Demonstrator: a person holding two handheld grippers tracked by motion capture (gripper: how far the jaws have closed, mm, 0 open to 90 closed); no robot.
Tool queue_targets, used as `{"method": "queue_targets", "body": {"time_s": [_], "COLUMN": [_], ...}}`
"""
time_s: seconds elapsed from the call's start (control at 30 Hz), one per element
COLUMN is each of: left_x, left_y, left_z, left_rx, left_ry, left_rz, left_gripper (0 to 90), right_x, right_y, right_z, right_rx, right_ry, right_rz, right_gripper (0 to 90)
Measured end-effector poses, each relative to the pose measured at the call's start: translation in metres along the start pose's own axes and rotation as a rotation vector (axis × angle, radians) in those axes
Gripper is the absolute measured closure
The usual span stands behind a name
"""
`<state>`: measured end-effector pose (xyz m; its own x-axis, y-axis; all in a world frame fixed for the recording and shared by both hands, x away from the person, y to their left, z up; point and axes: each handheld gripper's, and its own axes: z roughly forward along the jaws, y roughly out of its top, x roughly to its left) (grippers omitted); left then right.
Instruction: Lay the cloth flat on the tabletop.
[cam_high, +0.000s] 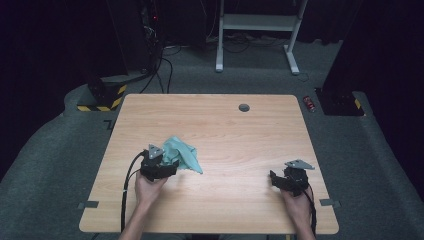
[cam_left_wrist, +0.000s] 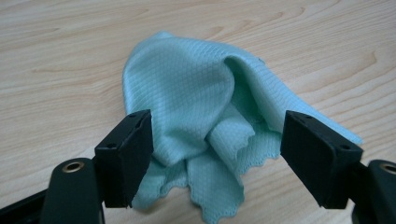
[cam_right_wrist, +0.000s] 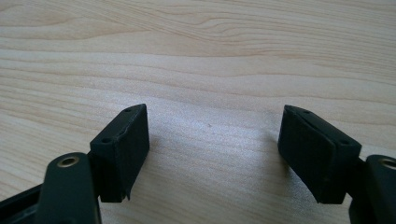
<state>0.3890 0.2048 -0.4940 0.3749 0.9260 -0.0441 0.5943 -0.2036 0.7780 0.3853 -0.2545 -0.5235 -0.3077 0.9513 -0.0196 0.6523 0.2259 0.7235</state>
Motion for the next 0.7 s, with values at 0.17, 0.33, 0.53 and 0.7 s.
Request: {"method": "queue_targets", "body": {"time_s": [0.17, 0.33, 0.53, 0.7], "left_x": [-0.001, -0.003, -0.004, -0.003], "left_y": [0.003, 0.009, 0.006, 0.006], "left_z": [0.011, 0.021, 0.031, 0.032], "left_rx": [0.031, 0.046, 0.067, 0.062], "left_ry": [0.012, 0.027, 0.048, 0.028], "left_rz": [0.007, 0.008, 0.009, 0.003], "left_gripper": [28.6, 33.1, 44.1, 63.7], "right_x": [0.000, 0.000, 0.000, 0.000], "right_y": [0.000, 0.000, 0.000, 0.000], "right_z": [0.000, 0.000, 0.000, 0.000], "right_rx": [0.000, 0.001, 0.000, 0.000], "right_ry": [0.000, 0.002, 0.003, 0.003], "right_rz": [0.000, 0.000, -0.001, -0.001], "right_gripper": [24.7, 24.7, 24.7, 24.6]}}
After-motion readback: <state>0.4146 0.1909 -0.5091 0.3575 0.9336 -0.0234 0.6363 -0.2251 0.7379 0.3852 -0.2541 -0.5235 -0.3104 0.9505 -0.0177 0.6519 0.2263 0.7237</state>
